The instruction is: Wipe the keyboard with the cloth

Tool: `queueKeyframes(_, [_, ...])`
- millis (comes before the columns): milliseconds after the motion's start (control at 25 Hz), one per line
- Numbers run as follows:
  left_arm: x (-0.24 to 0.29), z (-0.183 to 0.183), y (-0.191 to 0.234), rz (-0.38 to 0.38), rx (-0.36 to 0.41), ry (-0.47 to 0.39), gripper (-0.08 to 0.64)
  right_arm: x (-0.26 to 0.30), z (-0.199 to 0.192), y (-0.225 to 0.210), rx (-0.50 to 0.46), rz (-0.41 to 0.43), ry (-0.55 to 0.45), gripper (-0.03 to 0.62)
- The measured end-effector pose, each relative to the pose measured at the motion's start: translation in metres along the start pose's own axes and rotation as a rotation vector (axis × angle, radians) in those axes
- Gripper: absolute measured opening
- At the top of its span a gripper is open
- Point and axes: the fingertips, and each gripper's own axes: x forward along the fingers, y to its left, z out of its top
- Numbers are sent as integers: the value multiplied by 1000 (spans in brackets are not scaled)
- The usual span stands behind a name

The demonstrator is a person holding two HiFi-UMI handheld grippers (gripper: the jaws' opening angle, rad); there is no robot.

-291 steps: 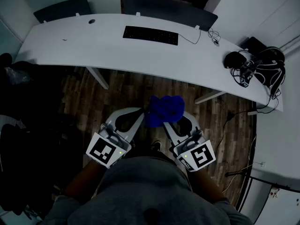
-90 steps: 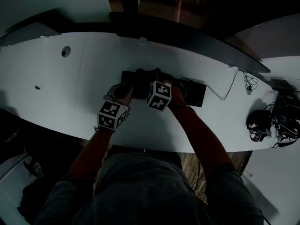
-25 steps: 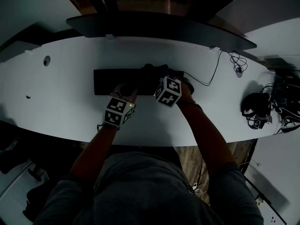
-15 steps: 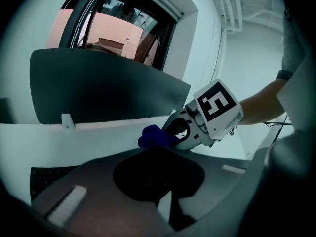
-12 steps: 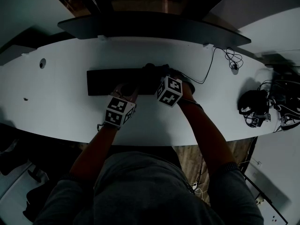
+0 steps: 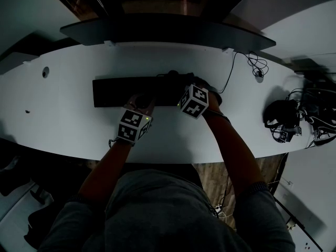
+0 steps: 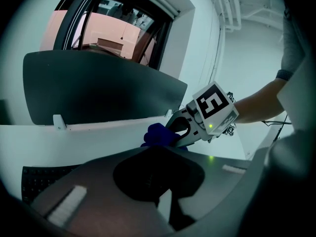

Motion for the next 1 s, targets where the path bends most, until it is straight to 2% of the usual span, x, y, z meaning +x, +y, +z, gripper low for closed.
queueKeyframes(400, [5, 5, -15, 6, 6, -4, 9, -11, -30, -8, 30, -18, 20, 130])
queueKeyframes(720, [-7, 12, -25, 31, 15, -24, 8, -24, -60, -14, 22, -48, 83, 130])
queueKeyframes(840, [-18, 17, -29, 45, 19, -39, 9, -39, -56, -14, 25, -65, 62, 130])
queueKeyframes(1000, [-42, 25, -33, 73, 28, -64, 9, -74, -26, -13, 28, -101, -24, 130])
